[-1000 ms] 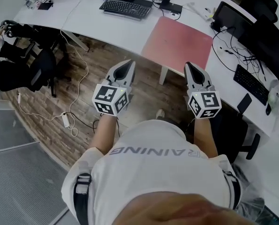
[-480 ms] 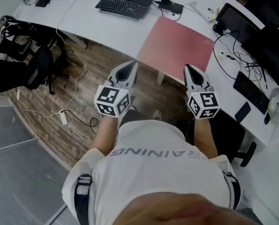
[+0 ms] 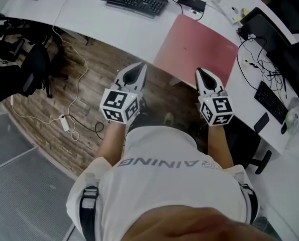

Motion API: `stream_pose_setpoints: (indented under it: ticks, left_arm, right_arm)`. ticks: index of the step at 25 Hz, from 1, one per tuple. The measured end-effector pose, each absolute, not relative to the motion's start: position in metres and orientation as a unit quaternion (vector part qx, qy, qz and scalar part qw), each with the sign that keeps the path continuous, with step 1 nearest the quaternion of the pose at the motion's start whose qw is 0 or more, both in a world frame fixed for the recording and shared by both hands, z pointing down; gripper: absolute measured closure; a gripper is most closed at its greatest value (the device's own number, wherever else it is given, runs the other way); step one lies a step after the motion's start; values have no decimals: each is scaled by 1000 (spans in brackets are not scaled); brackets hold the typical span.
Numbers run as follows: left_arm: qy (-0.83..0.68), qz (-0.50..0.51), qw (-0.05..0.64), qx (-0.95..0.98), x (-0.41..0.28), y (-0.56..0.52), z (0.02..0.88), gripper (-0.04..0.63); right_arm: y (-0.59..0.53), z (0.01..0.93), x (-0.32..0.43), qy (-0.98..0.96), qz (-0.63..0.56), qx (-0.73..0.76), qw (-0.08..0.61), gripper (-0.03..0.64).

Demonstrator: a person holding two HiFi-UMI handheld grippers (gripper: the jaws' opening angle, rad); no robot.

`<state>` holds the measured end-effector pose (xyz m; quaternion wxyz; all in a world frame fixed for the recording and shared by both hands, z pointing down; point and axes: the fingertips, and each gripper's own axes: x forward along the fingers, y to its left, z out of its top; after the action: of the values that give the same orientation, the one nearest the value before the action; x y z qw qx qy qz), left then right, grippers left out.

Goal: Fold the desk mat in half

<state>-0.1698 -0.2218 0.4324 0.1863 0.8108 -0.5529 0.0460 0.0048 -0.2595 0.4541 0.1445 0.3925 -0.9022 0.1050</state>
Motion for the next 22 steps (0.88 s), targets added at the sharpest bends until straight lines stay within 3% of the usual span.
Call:
stream_pose_setpoints:
  ticks: [14, 17, 22]
  left_arm:
    - [-545, 25, 279, 790, -318, -243, 500, 568]
    - [-549, 25, 289, 784, -335, -247, 511, 568]
    - [-564, 25, 299, 769, -351, -245, 520, 568]
  right_arm:
    - [-288, 579, -164, -880, 115, 322, 329, 589]
    - [-289, 633, -171, -853, 97, 302, 415, 484]
    - [-287, 727, -168, -798, 24, 248, 549, 465]
